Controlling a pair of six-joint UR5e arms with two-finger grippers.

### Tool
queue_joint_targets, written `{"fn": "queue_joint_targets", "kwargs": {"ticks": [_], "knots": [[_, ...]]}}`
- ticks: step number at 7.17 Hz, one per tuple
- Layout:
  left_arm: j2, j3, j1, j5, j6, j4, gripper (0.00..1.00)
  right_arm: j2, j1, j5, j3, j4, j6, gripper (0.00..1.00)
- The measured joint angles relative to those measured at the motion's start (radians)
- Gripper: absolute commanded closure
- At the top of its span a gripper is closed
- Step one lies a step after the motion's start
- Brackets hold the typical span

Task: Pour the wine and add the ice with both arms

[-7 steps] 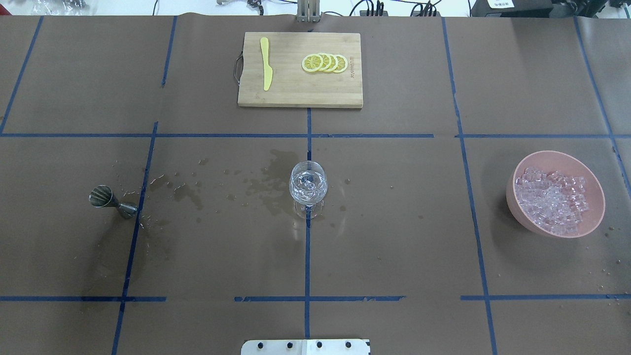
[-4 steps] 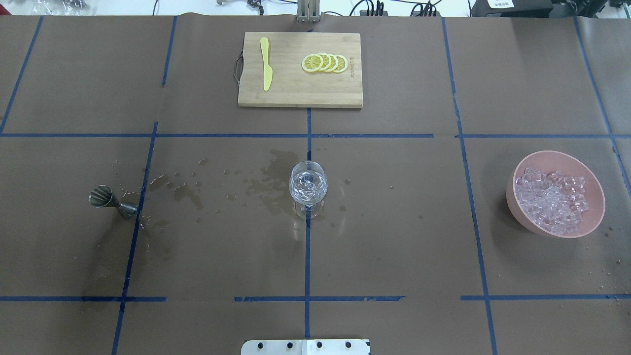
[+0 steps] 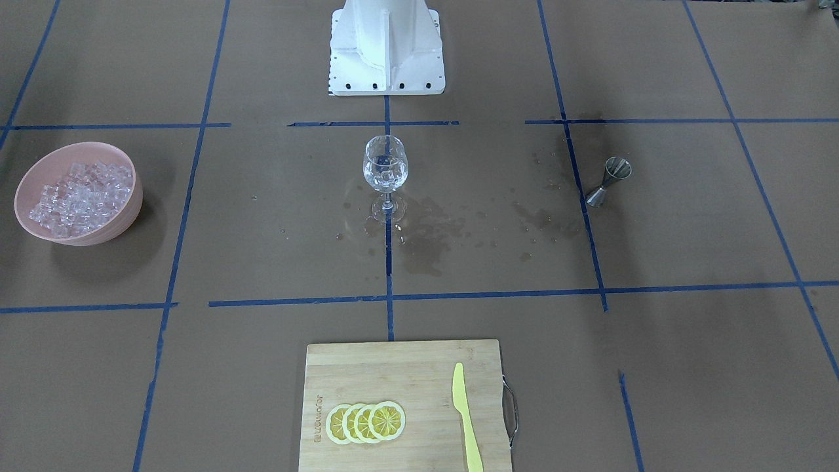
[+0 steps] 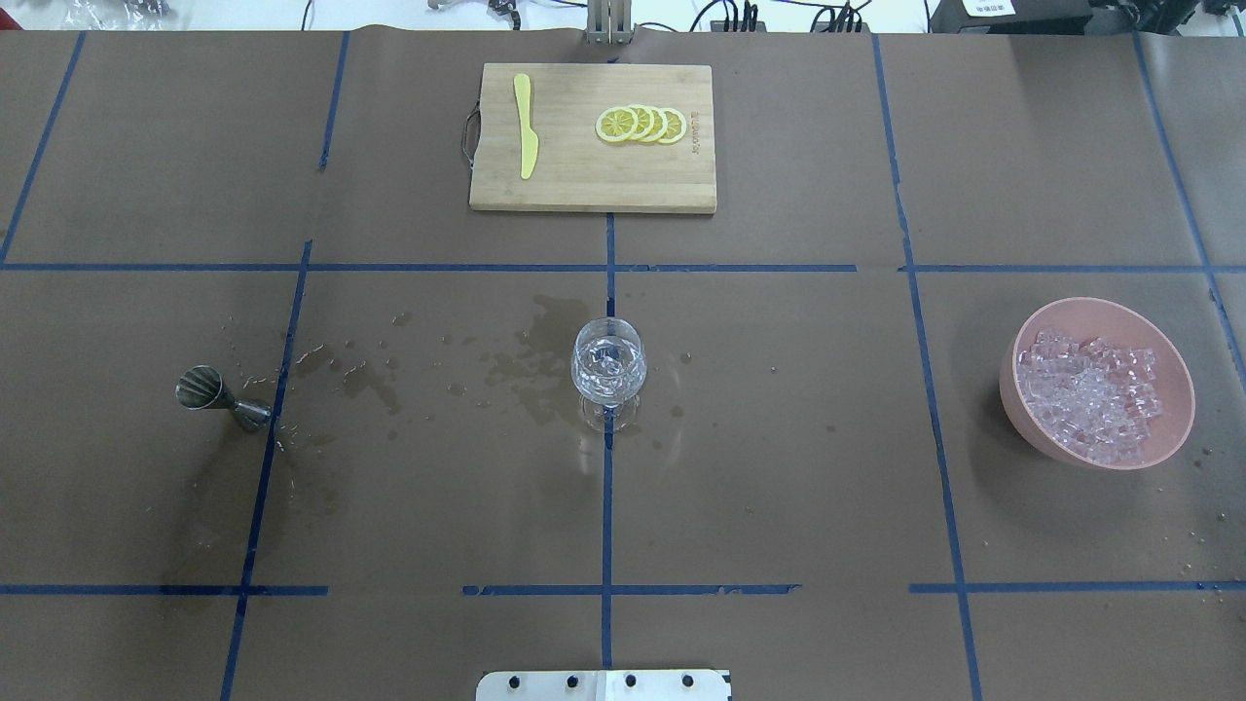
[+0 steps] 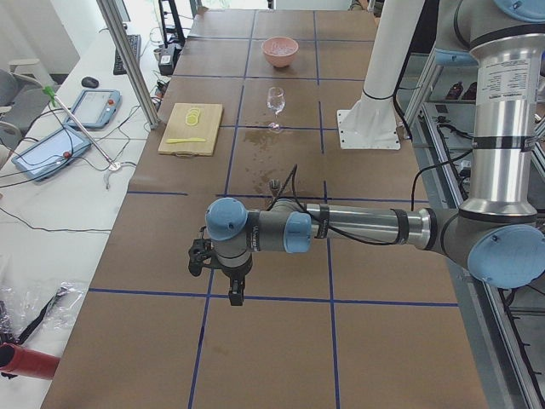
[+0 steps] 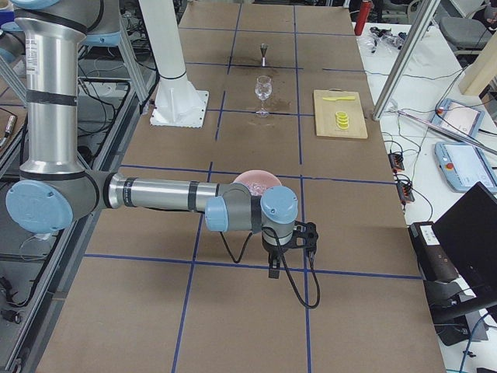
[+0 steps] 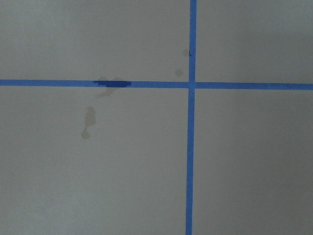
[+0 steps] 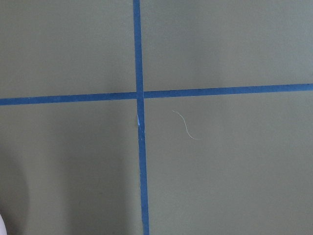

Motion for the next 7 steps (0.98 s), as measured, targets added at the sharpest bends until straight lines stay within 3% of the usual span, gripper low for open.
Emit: {"fn": "queue_joint_targets", "kwargs": {"ticks": [7], "knots": [[-0.016, -0.005, 0.001, -0.001, 0.002, -0.003, 0.00, -0.006, 0.000, 0.013, -0.009, 0.012, -0.010, 0.00]]}}
